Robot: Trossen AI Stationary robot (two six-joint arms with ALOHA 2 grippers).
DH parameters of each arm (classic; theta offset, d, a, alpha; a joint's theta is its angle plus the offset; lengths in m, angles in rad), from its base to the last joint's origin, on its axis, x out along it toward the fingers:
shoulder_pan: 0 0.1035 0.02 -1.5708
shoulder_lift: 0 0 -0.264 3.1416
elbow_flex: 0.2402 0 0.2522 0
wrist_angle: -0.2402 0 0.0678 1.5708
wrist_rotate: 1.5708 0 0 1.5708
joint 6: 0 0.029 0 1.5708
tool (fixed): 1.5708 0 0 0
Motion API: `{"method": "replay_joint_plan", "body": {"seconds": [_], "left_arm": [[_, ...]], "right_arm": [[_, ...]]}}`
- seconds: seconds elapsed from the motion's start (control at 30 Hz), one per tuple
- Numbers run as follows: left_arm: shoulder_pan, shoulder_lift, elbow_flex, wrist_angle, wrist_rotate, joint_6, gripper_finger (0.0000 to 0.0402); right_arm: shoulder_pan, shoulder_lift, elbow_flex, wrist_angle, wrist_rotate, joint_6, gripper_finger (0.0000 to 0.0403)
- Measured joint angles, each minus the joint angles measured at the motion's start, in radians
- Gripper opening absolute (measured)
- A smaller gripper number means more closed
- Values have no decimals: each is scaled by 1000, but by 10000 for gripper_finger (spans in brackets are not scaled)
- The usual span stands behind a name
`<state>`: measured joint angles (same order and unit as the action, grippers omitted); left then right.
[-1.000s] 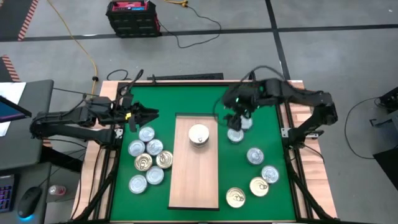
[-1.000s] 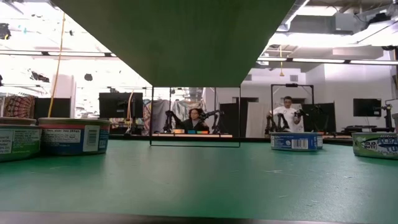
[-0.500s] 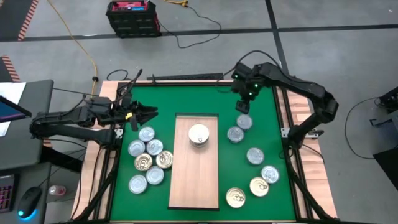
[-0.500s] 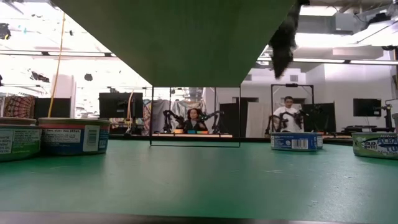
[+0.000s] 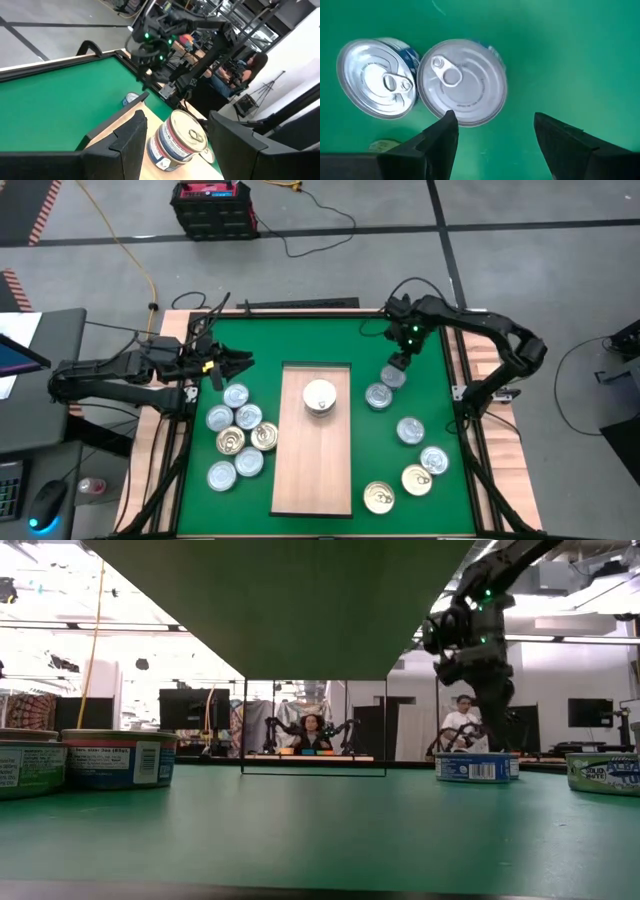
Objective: Stack canned seafood by type on shelf
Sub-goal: Put the blue tuna can on the shelf
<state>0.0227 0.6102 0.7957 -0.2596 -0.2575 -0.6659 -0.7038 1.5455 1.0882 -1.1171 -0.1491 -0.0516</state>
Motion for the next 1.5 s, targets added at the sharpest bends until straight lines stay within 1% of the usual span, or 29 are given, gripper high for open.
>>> {"method": "replay_joint_plan", "body": {"seconds": [0.23,0.37,0.5,0.63,0.83,0.9,0.93,1.0,1.17,1.4,1.5], "left_arm": [[0,0,0,-8,-18,7,200],[0,0,0,-11,-19,7,200],[0,0,0,-14,-19,7,200],[0,0,0,-14,-19,7,200],[0,0,0,-14,-19,8,200],[0,0,0,-14,-19,8,200],[0,0,0,-14,-19,7,200],[0,0,0,-14,-19,7,200],[0,0,0,-14,-19,7,200],[0,0,0,-14,-19,3,200],[0,0,0,-14,-19,0,200]], "right_arm": [[-22,0,-121,90,-15,74,278],[-27,0,-174,123,-23,82,255],[-30,0,-210,161,-42,109,205],[-32,-2,-237,205,-69,149,141],[-41,-4,-244,204,-78,165,44],[-55,-4,-244,201,-78,168,19],[-63,-4,-244,198,-78,168,13],[-79,-4,-245,191,-78,168,13],[-124,1,-249,189,-41,168,37],[-165,2,-249,184,-32,167,15],[-172,1,-232,162,-17,152,23]]}}
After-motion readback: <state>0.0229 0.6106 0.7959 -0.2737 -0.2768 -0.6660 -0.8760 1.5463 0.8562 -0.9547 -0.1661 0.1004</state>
